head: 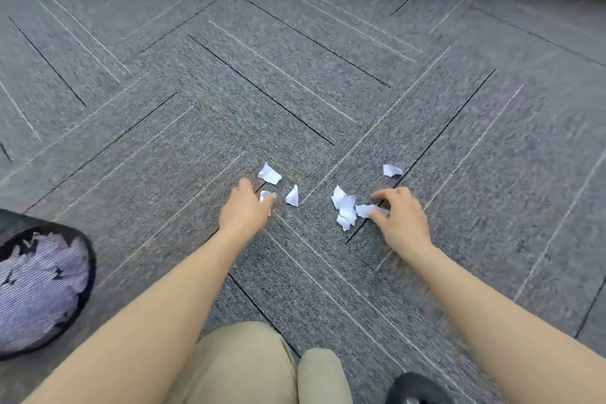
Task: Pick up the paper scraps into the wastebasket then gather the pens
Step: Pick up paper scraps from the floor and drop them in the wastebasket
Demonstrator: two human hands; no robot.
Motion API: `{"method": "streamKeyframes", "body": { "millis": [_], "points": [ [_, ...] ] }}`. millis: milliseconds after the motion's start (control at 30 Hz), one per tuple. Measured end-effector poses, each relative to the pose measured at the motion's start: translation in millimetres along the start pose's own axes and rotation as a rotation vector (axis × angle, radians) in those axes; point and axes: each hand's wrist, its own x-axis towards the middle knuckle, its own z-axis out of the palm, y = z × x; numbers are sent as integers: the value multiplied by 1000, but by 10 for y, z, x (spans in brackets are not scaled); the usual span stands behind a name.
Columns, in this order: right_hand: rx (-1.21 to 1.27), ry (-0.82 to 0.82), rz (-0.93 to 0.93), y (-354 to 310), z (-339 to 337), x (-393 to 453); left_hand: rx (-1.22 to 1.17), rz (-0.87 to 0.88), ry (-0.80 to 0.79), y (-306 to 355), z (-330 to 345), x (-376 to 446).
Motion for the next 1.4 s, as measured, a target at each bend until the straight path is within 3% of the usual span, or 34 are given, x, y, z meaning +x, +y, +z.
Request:
{"method": "streamKeyframes", "body": {
  "millis": [167,300,367,467,567,700,900,1067,1267,1400],
  "points": [
    [-21,-124,-84,68,-93,32,-42,2,61,-48,216,107],
    [339,-70,48,31,-133,-30,-185,117,104,24,293,117],
    [429,-125,51,-100,-116,-46,-311,203,42,120,273,126],
    [167,-163,-43,-279,41,-19,-170,320,-61,312,312,112],
    [-13,-65,-78,-349,176,9,-155,215,-5,337,427,117],
    [43,-29,-30,-368,241,39,-384,120,0,333,501,136],
    [121,-148,3,-461,252,77,-421,111,61,366,542,13],
    [112,-87,-43,-437,281,54,-507,113,58,330,534,-22],
    [76,-28,-129,-376,317,-15,-431,145,29,309,515,-3],
    [70,-75,-215,-364,257,-10,-361,251,64,284,376,114]
  ]
}}
